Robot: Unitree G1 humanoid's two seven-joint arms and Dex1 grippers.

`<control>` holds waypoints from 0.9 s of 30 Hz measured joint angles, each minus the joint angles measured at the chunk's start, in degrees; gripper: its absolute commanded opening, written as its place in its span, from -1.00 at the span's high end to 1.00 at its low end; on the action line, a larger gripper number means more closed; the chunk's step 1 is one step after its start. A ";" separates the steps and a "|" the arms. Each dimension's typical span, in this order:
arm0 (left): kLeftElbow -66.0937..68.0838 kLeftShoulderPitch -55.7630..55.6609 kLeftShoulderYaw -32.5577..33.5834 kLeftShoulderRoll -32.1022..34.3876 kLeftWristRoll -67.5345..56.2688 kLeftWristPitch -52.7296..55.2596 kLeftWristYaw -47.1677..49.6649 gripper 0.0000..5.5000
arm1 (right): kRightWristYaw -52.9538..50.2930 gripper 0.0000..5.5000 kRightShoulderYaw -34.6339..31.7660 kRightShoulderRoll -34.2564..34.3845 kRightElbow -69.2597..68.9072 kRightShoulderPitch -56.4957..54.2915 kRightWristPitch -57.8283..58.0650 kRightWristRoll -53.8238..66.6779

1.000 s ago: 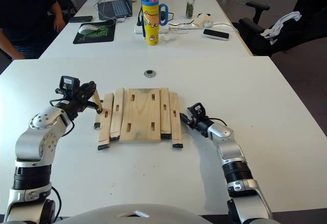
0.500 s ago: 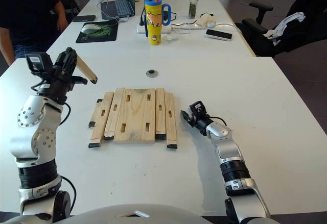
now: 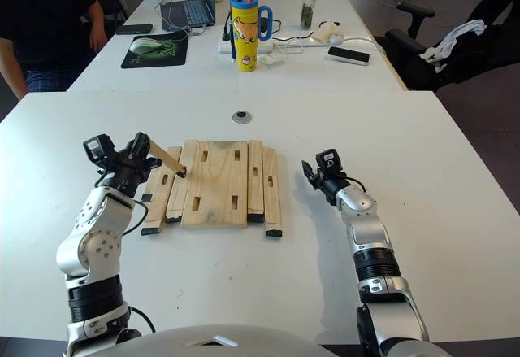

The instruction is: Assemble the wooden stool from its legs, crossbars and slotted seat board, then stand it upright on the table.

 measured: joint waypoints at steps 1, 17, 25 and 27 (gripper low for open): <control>0.33 0.01 0.29 -0.07 -0.30 -0.14 -0.02 0.85 | 0.02 0.18 0.00 0.00 0.08 -0.01 0.00 0.00; 3.38 -1.86 -0.54 1.91 0.72 -1.79 -0.28 0.85 | 0.51 0.18 0.40 0.63 1.49 -1.15 -0.06 -0.08; 4.68 -2.01 -2.23 3.09 2.70 -3.37 -1.49 0.85 | 0.47 0.18 1.22 0.71 1.54 -1.14 -0.05 -0.08; 6.29 -2.88 -3.28 3.61 3.72 -4.26 -2.38 0.85 | 0.43 0.18 1.26 0.73 1.49 -1.14 -0.04 -0.08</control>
